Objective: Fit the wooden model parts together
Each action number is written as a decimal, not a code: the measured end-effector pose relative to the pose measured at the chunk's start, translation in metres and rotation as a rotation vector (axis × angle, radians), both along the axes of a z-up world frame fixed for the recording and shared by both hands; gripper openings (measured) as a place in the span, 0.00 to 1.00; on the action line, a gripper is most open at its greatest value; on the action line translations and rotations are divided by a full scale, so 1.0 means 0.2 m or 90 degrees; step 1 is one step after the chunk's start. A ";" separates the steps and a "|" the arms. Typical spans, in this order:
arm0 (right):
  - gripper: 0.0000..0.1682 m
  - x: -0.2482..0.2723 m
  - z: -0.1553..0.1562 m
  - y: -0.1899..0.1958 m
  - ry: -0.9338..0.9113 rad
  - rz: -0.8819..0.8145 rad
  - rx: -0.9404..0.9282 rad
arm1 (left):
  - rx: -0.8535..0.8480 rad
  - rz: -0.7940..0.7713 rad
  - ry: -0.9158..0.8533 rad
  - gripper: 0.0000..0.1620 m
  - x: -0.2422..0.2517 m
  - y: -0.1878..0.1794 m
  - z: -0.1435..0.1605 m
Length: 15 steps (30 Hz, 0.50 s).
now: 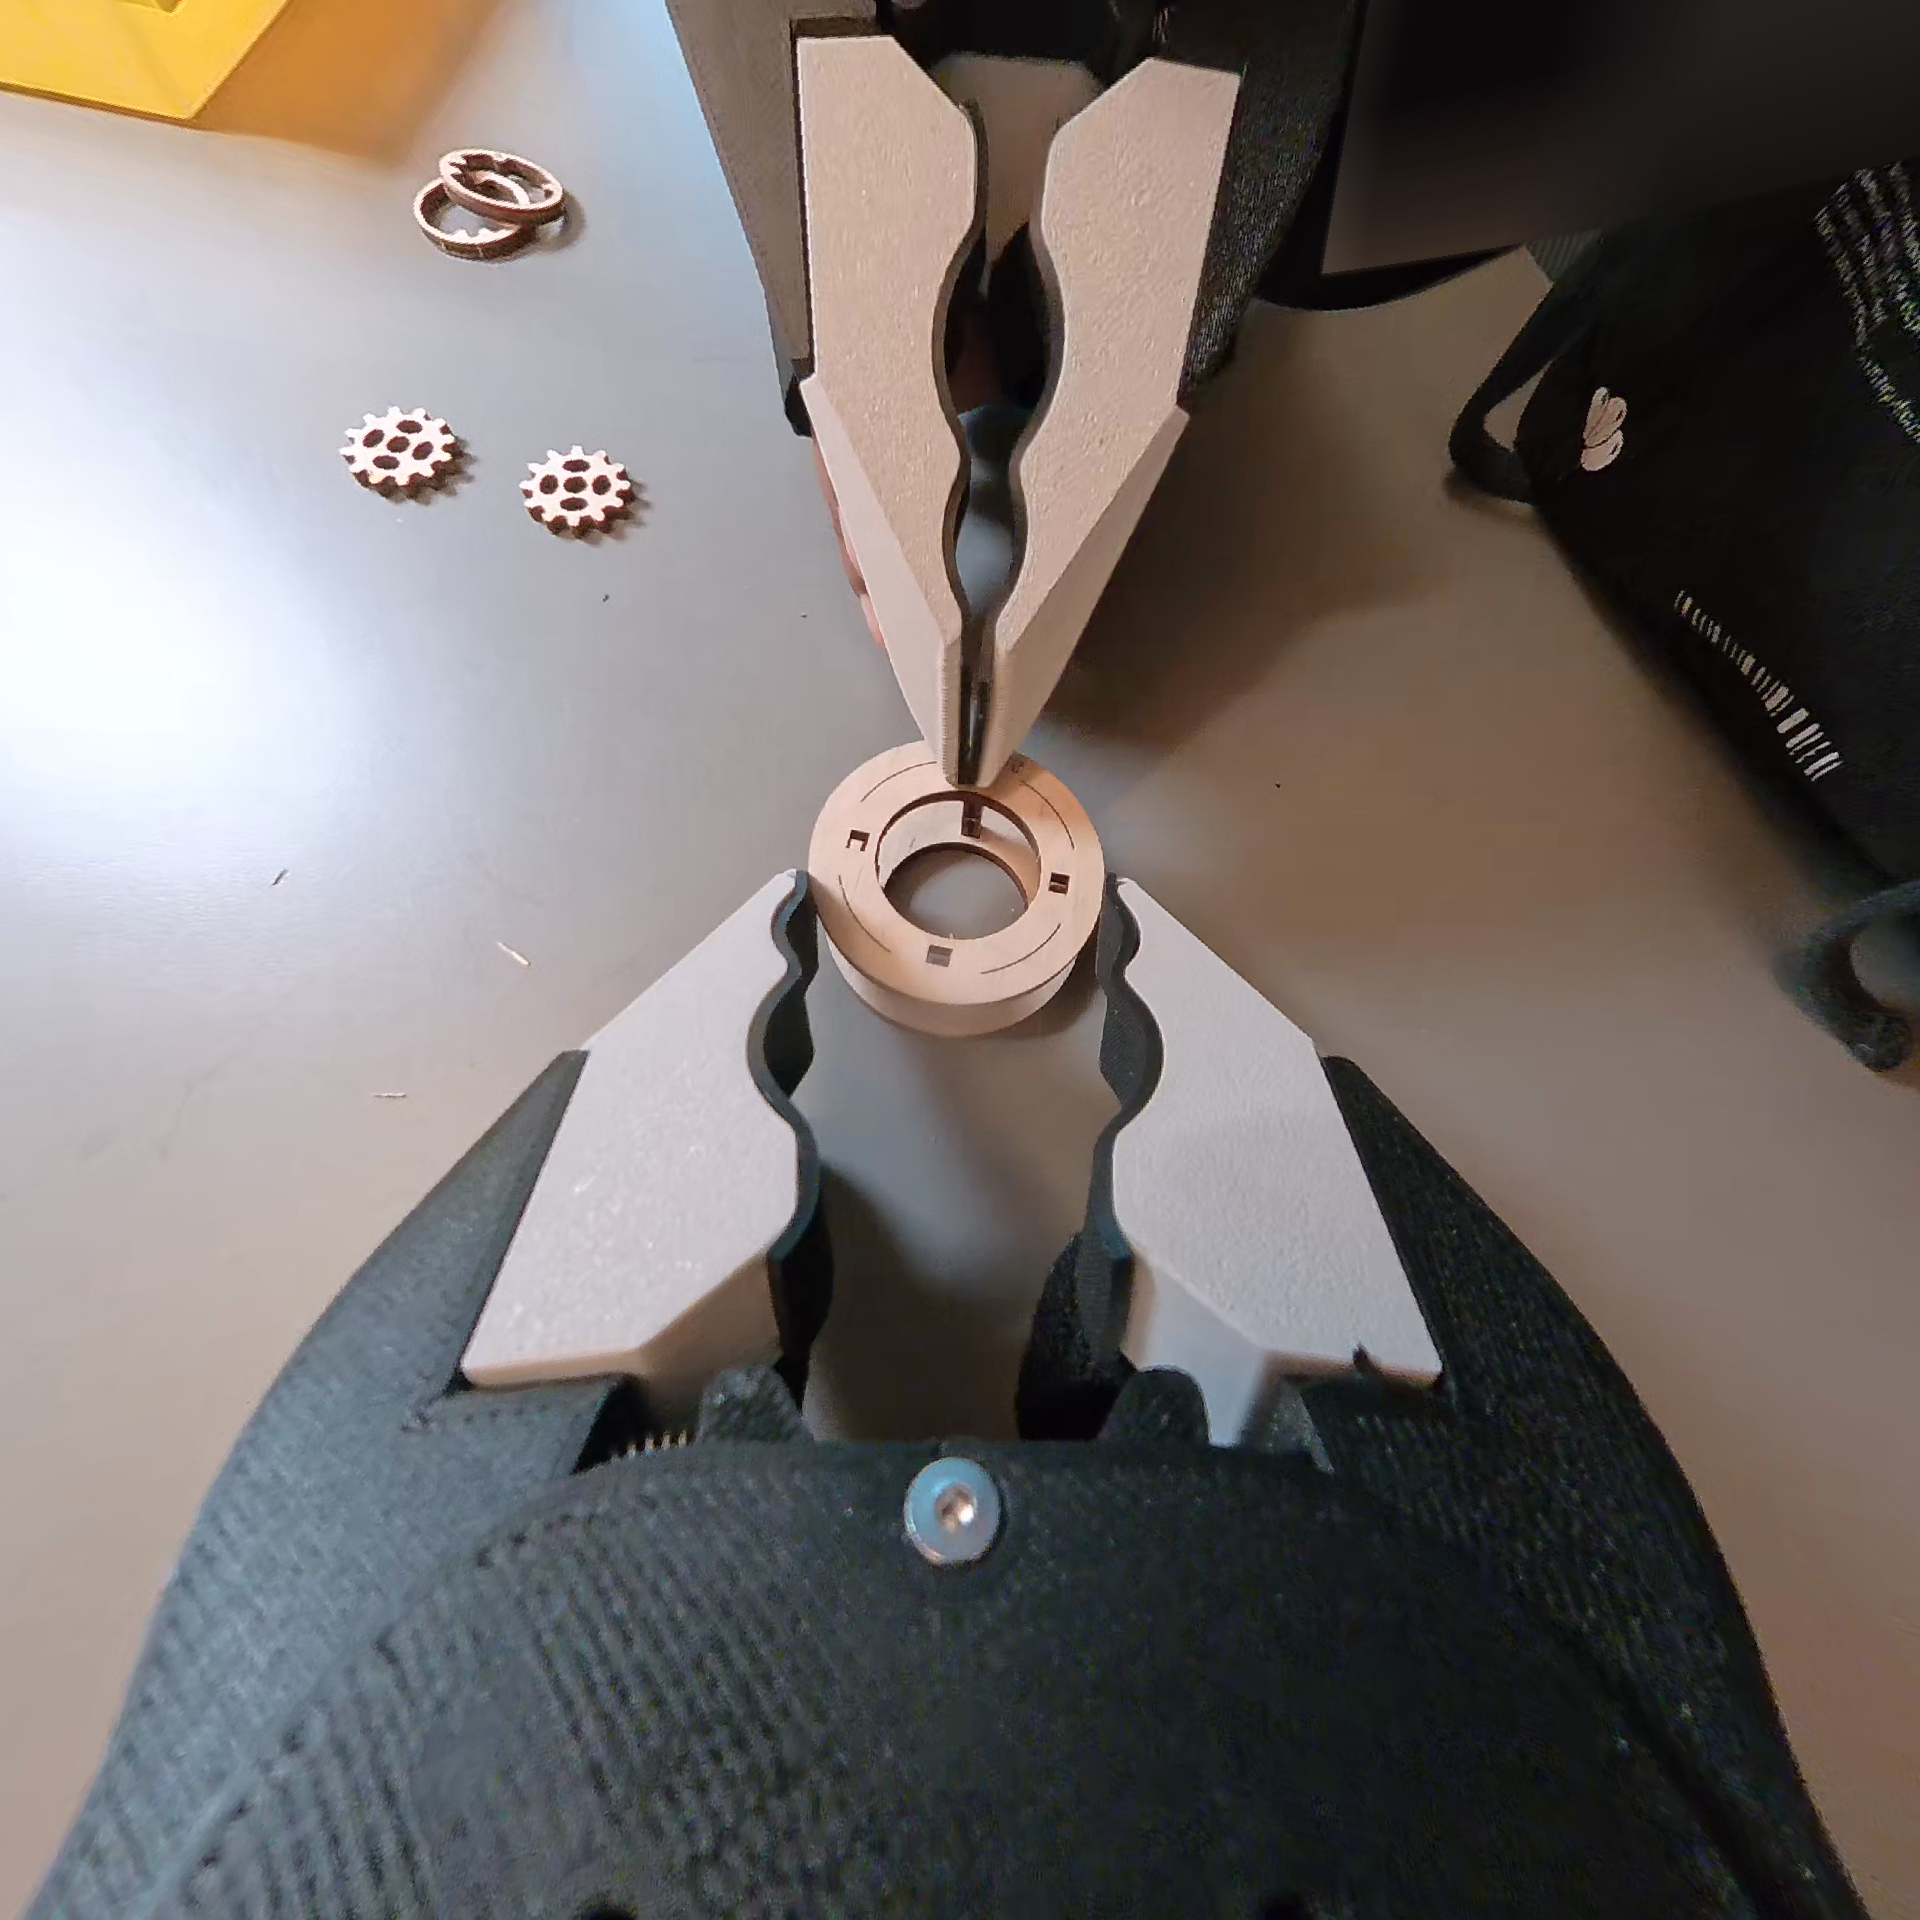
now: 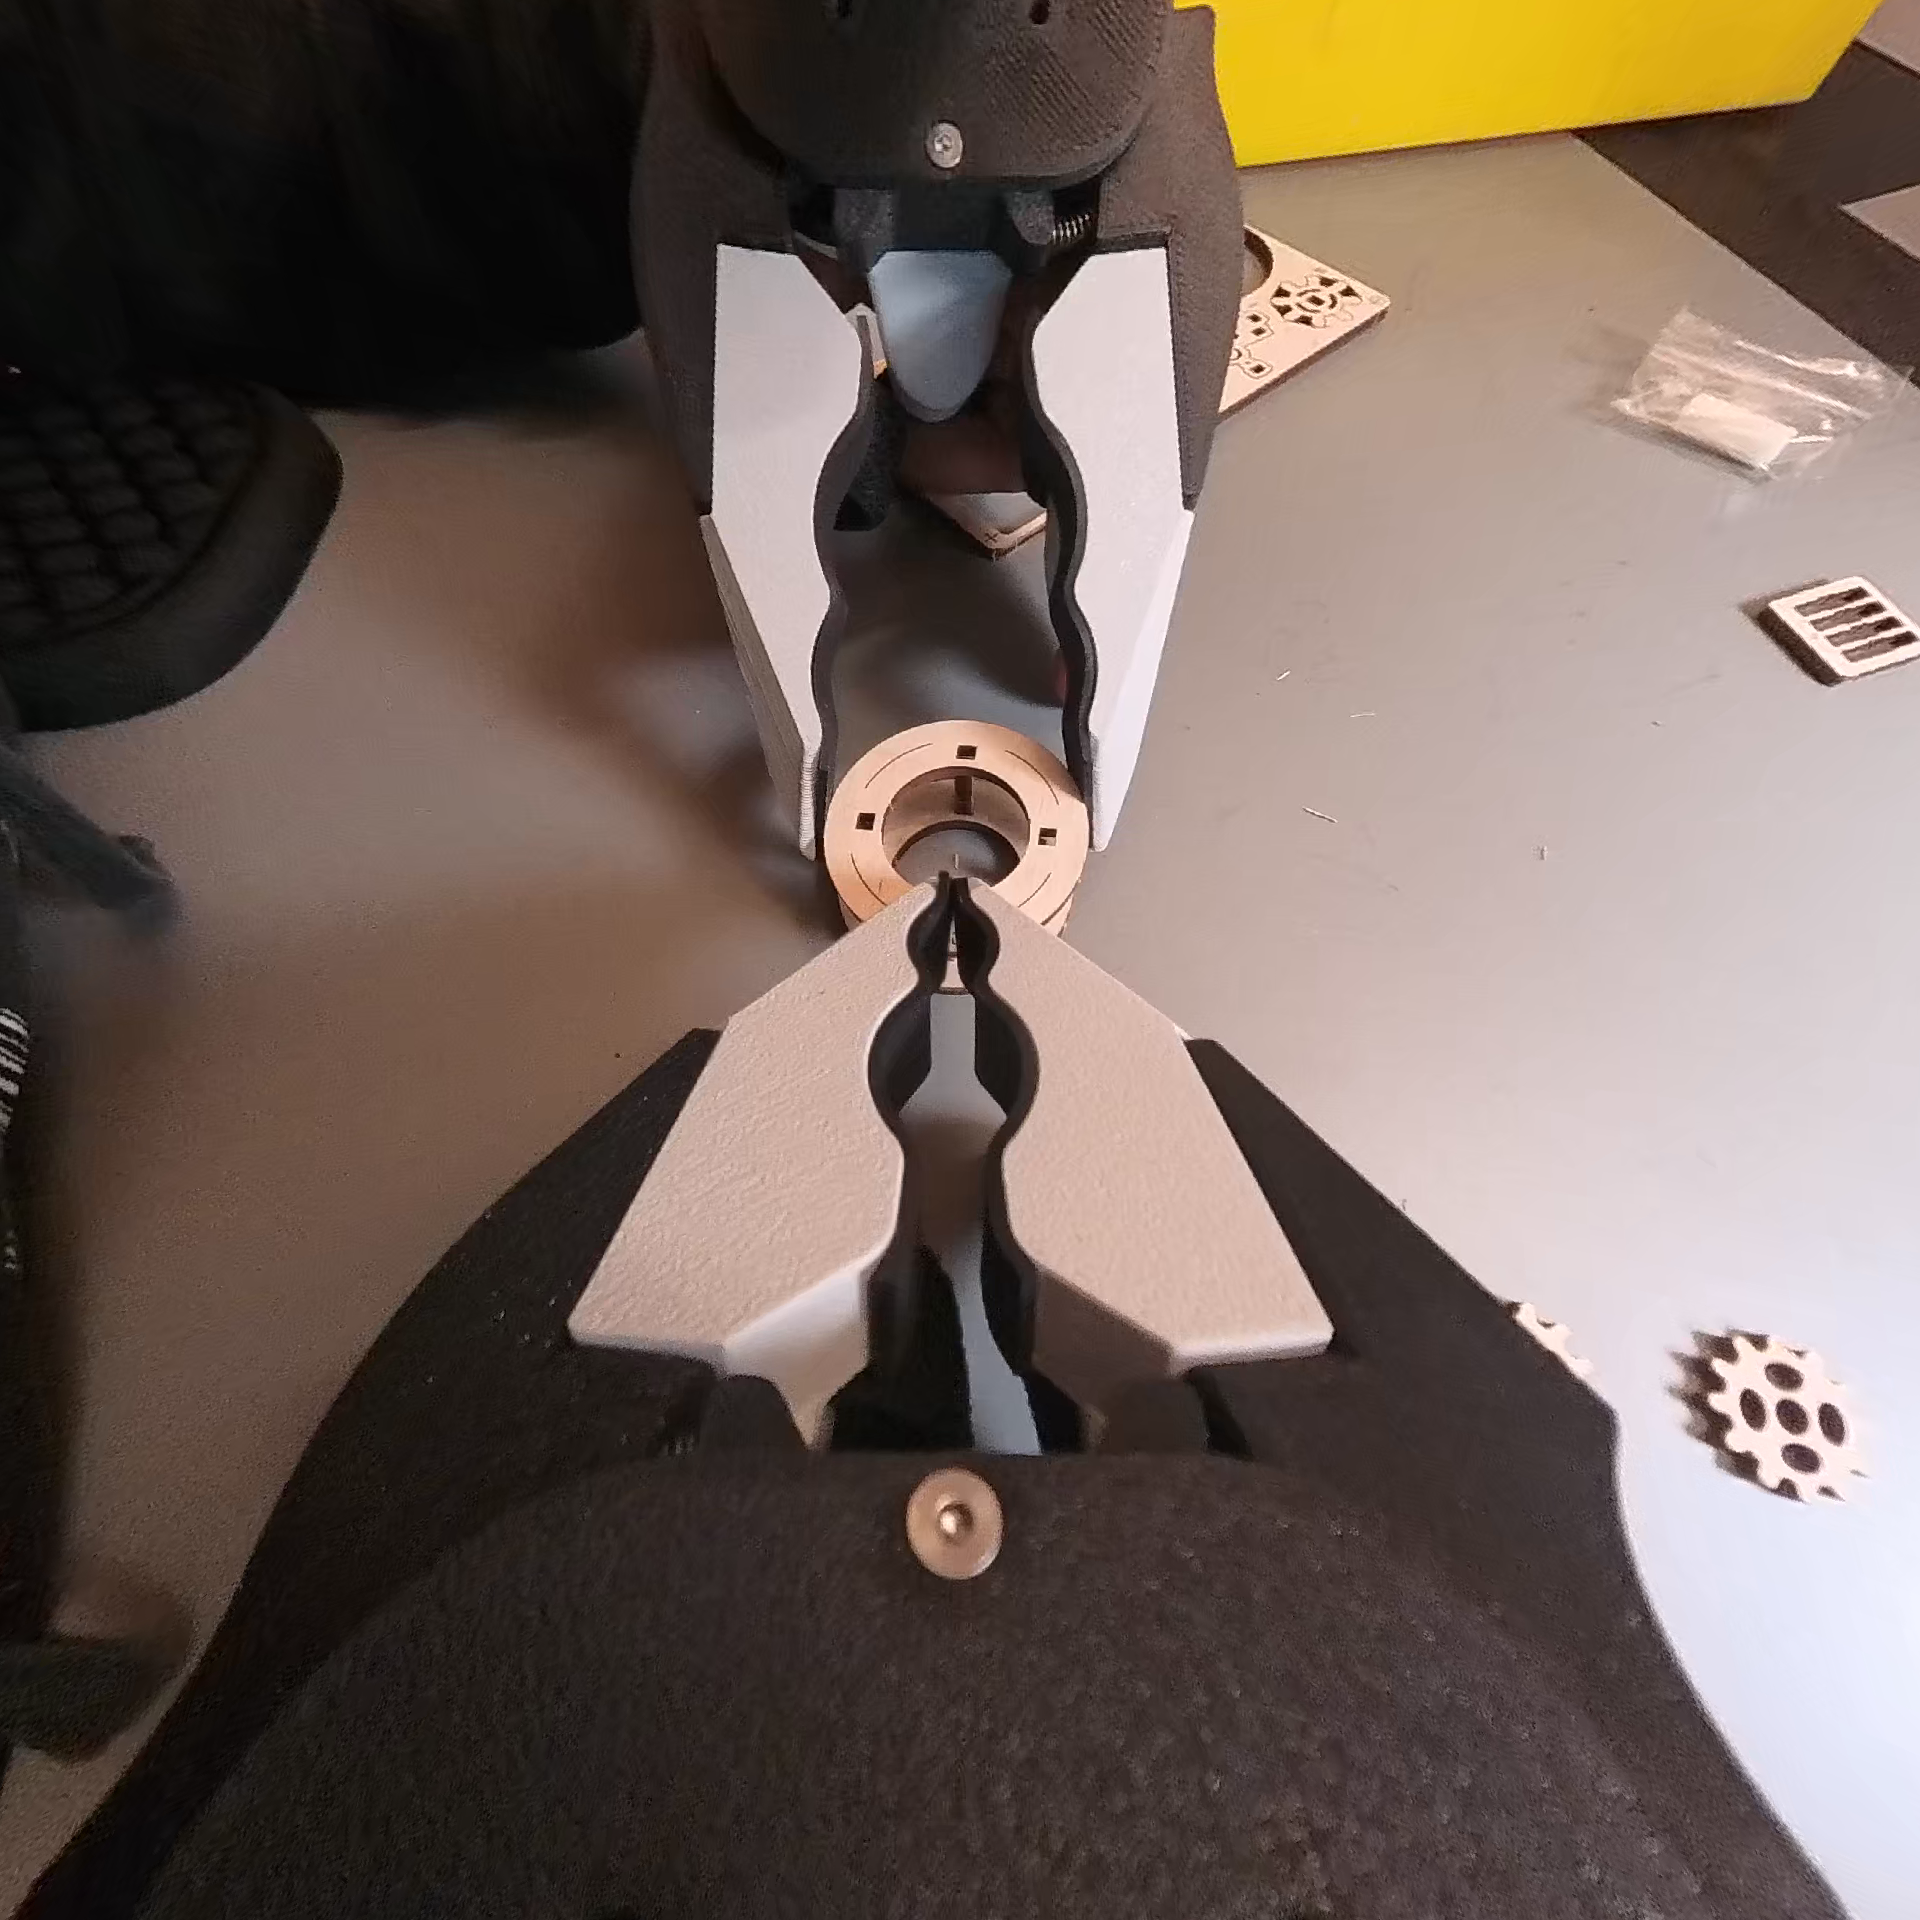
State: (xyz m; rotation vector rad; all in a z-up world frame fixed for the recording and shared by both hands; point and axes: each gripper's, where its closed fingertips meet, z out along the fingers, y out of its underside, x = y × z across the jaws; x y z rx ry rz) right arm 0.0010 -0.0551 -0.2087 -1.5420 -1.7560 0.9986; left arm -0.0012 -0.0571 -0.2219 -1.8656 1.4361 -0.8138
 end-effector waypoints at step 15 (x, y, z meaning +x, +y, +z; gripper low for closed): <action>0.00 0.00 -0.01 0.00 -0.029 0.009 0.034 | -0.001 0.001 0.001 0.33 0.00 0.00 0.00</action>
